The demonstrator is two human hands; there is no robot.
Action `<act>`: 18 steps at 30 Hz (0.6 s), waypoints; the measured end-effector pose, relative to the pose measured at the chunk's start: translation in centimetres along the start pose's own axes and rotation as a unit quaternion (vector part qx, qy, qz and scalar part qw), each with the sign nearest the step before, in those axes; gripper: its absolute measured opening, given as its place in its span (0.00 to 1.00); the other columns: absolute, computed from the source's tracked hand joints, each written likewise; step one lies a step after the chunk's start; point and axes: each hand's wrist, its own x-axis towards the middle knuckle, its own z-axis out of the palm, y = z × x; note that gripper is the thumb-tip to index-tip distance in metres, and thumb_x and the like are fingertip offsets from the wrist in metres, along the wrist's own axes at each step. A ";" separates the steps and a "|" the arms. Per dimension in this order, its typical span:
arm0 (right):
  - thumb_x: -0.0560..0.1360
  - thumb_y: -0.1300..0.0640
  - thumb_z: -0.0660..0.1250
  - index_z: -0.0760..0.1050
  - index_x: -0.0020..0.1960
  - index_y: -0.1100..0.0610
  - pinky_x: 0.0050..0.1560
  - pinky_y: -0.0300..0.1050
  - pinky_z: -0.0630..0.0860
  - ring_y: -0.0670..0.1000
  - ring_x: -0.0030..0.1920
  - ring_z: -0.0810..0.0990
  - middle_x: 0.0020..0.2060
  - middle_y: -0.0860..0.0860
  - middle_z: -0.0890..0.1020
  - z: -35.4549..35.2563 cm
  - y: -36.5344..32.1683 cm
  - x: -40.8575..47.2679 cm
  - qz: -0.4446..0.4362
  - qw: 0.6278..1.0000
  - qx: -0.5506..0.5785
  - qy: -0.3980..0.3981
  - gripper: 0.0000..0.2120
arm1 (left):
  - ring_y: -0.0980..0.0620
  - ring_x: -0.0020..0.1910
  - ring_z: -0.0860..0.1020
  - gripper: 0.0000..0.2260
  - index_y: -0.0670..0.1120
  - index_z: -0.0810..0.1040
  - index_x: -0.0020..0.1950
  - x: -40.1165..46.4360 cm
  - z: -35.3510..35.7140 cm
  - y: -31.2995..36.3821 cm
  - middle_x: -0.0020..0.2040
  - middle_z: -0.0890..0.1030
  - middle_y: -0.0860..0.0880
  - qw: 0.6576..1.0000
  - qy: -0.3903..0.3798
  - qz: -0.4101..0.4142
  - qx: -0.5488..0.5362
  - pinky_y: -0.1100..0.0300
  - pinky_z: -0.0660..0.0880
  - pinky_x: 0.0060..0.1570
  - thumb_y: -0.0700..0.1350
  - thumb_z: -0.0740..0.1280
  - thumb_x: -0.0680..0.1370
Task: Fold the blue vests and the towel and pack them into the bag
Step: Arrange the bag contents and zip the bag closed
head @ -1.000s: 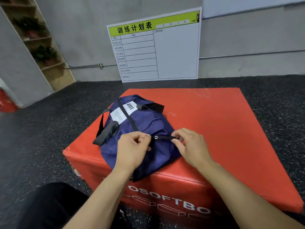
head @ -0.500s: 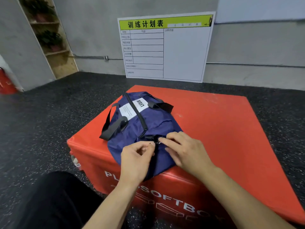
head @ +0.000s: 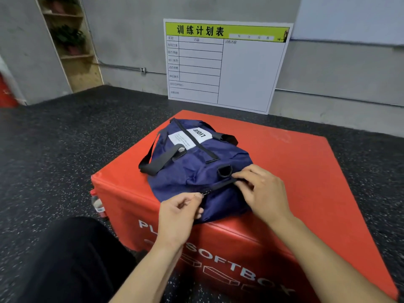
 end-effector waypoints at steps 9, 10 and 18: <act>0.76 0.55 0.73 0.82 0.60 0.48 0.34 0.47 0.79 0.50 0.48 0.83 0.56 0.44 0.82 1.2 -2.6 -1.2 -0.218 0.974 -0.056 -0.015 0.12 | 0.55 0.32 0.79 0.05 0.42 0.86 0.45 -0.5 -2.3 -0.8 0.32 0.81 0.47 0.998 0.008 -0.032 -0.046 0.64 0.80 0.36 0.36 0.70 0.79; 0.77 0.55 0.73 0.82 0.61 0.49 0.33 0.47 0.79 0.51 0.47 0.83 0.56 0.45 0.83 1.6 -3.2 -1.1 -0.240 0.969 -0.062 -0.017 0.13 | 0.55 0.33 0.79 0.06 0.42 0.86 0.46 -0.6 -2.3 -0.7 0.32 0.81 0.47 0.998 0.002 -0.033 -0.052 0.64 0.79 0.36 0.36 0.70 0.79; 0.78 0.54 0.70 0.84 0.54 0.47 0.39 0.43 0.78 0.46 0.47 0.82 0.50 0.41 0.82 2.6 -5.0 0.4 -0.135 0.990 0.000 -0.035 0.07 | 0.55 0.34 0.79 0.05 0.41 0.86 0.46 -0.6 -3.1 -0.9 0.35 0.82 0.47 0.997 -0.003 -0.036 -0.065 0.62 0.80 0.37 0.37 0.71 0.79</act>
